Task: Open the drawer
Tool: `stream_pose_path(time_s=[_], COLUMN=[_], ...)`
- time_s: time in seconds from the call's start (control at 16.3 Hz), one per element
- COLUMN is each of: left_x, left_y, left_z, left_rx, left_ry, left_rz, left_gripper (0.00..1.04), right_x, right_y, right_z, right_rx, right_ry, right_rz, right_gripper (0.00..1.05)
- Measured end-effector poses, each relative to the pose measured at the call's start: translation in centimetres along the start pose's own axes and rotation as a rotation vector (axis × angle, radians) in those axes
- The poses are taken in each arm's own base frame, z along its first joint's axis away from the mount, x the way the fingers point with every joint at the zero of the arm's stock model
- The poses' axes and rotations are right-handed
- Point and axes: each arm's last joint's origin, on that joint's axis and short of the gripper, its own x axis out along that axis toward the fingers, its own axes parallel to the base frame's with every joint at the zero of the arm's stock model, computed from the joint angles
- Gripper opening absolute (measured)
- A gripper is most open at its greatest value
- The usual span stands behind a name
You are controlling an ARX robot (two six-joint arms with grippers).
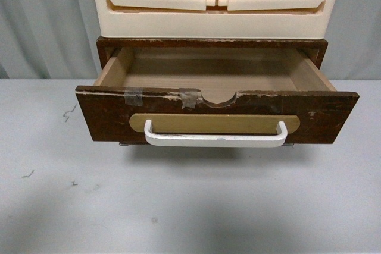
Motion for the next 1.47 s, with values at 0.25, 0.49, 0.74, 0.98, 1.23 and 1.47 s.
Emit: stream_pose_path(time_s=[0.25,0.49,0.74,0.98,1.23,1.47], left_x=[-0.7,-1.2,-1.6,-2.7,-2.7,-2.7], left_y=[0.0,0.0,0.0,0.0,0.0,0.0], left_z=[0.1,0.1,0.0,-0.3,-0.3,-0.3], left_rx=[0.0,0.0,0.0,0.0,0.0,0.0], left_ry=[-0.003,-0.005,-0.005,0.011,0.004,0.005], left_rz=[0.0,0.0,0.0,0.002,0.003,0.002], left_gripper=[0.02,0.02,0.02,0.02,0.02,0.4], right_x=[-0.8,-1.4,-1.8,-3.0,-3.0,-3.0], right_y=[0.0,0.0,0.0,0.0,0.0,0.0], right_z=[0.2,0.2,0.1,0.1,-0.2,-0.2], right_rx=[0.0,0.0,0.0,-0.001,-0.002,-0.003], right_ry=[-0.008,-0.01,-0.01,-0.022,-0.003,-0.002], right_rz=[0.001,0.001,0.001,0.004,0.003,0.003], right_gripper=[0.02,0.02,0.02,0.02,0.02,0.4])
